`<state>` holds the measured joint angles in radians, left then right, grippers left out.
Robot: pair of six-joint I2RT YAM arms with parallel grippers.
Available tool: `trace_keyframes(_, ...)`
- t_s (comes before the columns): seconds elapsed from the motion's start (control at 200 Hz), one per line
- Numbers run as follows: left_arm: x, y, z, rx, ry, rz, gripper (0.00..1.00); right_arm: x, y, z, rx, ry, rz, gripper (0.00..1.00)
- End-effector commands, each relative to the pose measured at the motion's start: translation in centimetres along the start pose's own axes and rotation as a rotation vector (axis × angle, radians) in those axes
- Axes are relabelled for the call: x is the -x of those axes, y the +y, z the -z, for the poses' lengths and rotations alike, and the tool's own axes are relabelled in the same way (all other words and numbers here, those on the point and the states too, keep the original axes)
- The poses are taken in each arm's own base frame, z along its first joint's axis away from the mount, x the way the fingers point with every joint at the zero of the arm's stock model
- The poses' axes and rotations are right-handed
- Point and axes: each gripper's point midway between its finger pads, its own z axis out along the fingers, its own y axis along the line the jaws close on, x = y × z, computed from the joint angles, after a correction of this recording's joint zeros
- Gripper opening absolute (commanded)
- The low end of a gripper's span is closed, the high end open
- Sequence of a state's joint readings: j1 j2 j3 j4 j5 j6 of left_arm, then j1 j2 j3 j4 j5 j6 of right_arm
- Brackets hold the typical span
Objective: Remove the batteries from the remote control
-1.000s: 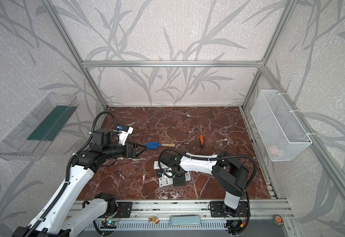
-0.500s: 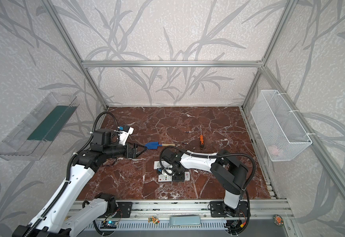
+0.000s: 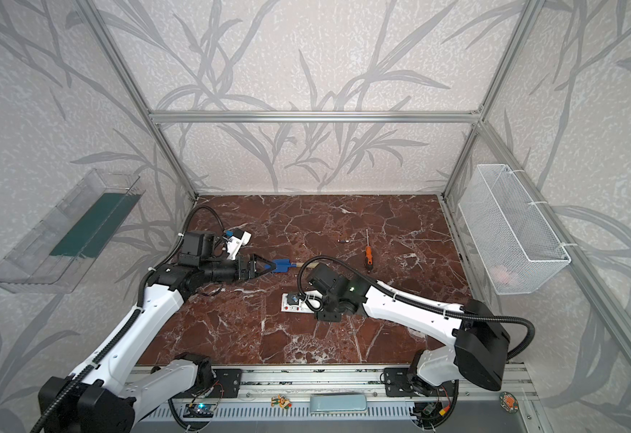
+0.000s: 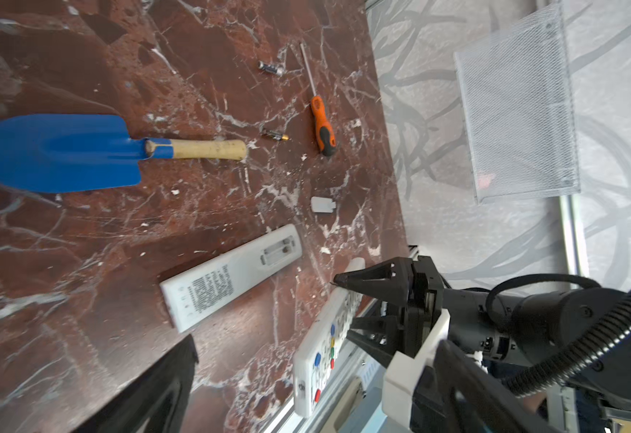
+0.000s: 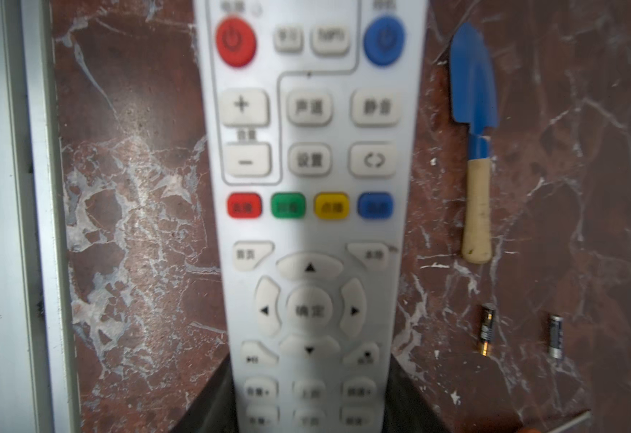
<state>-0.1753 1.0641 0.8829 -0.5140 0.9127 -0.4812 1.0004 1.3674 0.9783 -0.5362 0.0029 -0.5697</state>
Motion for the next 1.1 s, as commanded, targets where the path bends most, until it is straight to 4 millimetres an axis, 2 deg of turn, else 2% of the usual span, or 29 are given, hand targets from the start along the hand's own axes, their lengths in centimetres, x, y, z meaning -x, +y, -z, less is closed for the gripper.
trace_keyframes(0.0,0.7,-3.3,0.3,-0.17,-0.004,0.024,1.0,1.2,-1.7,1.2,-0.106,-0.08,-0.004,0.41)
trace_keyframes(0.15,-1.6,-2.5,-0.6,-0.155,0.074,0.057,0.99,2.3,-2.7,2.4,-0.139,-0.111,-0.012,0.41)
trace_keyframes(0.37,-4.8,-1.9,-2.8,-0.132,0.202,0.08,0.76,3.0,-3.9,3.6,-0.19,-0.123,-0.014,0.42)
trace_keyframes(0.615,-5.9,-2.2,-4.4,-0.114,0.269,0.066,0.62,2.9,-4.4,4.0,-0.217,-0.112,-0.03,0.42)
trace_keyframes(0.665,-6.0,-2.2,-4.6,-0.114,0.277,0.067,0.54,3.0,-4.5,4.1,-0.219,-0.116,-0.034,0.42)
trace_keyframes(0.735,-6.1,-2.4,-4.7,-0.118,0.282,0.065,0.49,2.9,-4.5,4.1,-0.222,-0.115,-0.038,0.42)
trace_keyframes(0.855,-6.0,-2.7,-4.7,-0.124,0.284,0.057,0.32,2.7,-4.5,3.8,-0.222,-0.107,-0.044,0.42)
trace_keyframes(0.93,-6.0,-2.7,-4.9,-0.12,0.291,0.056,0.13,2.5,-4.5,3.7,-0.223,-0.102,-0.051,0.42)
trace_keyframes(1.025,-6.0,-2.4,-4.9,-0.101,0.294,0.045,0.12,2.5,-4.6,3.9,-0.234,-0.103,-0.066,0.46)
trace_keyframes(1.1,-5.9,-2.2,-4.7,-0.073,0.292,0.029,0.11,2.4,-4.9,4.2,-0.248,-0.103,-0.088,0.57)
